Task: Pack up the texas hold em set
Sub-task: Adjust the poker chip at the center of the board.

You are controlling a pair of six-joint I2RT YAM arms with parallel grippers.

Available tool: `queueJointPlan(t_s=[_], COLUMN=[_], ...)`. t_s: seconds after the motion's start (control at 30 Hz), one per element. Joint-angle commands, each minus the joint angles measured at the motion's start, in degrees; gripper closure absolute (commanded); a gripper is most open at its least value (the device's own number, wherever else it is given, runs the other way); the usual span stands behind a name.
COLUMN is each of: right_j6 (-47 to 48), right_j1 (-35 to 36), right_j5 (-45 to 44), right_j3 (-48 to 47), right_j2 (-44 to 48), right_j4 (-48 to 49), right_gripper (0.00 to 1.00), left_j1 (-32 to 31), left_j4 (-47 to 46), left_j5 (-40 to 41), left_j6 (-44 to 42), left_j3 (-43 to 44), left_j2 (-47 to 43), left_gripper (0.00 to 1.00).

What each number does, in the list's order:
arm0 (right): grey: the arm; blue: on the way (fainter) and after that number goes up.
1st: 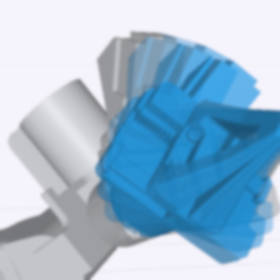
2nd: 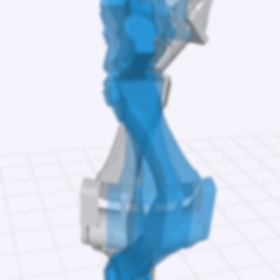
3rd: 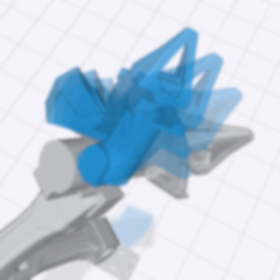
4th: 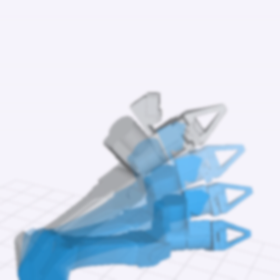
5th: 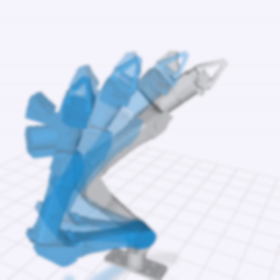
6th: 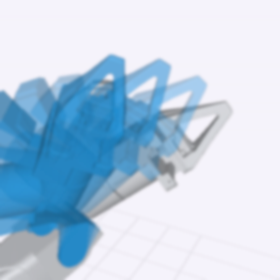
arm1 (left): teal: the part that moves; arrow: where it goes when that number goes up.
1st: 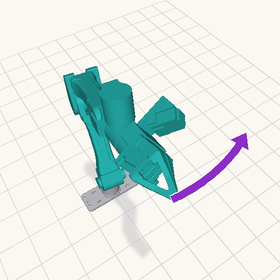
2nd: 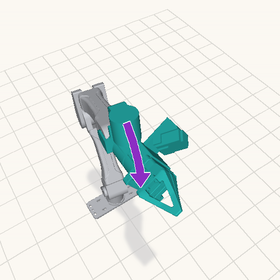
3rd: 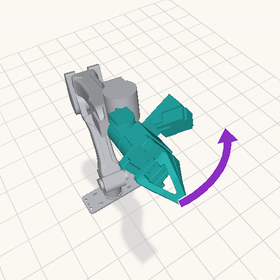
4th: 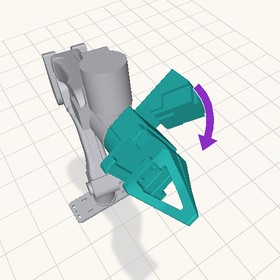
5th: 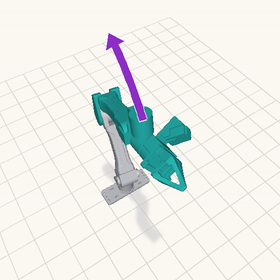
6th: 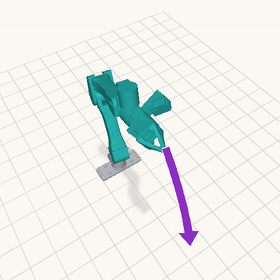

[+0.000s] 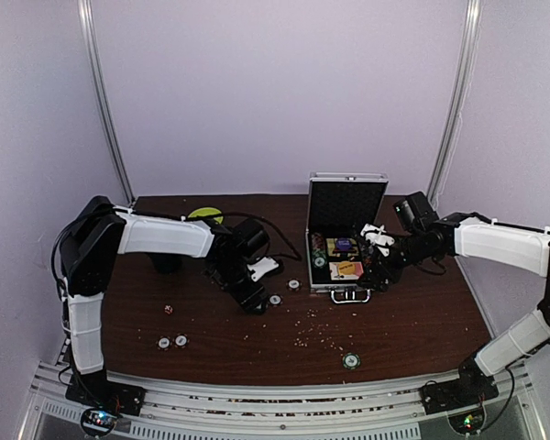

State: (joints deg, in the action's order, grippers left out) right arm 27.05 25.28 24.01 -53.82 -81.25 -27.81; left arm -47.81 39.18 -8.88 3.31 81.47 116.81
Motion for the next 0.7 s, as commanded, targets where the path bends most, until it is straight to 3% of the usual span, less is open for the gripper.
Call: queueJointPlan(t_s=[0.0, 0.37, 0.67], right_j6=[-0.1, -0.1, 0.0], right_j1=[0.3, 0.3, 0.3], right_j5=[0.3, 1.0, 1.4], right_j3=[0.1, -0.6, -1.0], right_j2=[-0.3, -2.3, -2.9], right_j4=[1.0, 0.6, 0.0], right_gripper=[0.06, 0.07, 0.07], left_j1=[0.3, -0.3, -5.0], left_j4=[-0.8, -3.4, -3.8], left_j5=[-3.4, -8.3, -12.1], left_j6=[-1.8, -2.8, -2.5], left_j3=[0.6, -1.1, -0.7], left_j2=[0.5, -0.7, -0.3], left_gripper=[0.36, 0.42, 0.46])
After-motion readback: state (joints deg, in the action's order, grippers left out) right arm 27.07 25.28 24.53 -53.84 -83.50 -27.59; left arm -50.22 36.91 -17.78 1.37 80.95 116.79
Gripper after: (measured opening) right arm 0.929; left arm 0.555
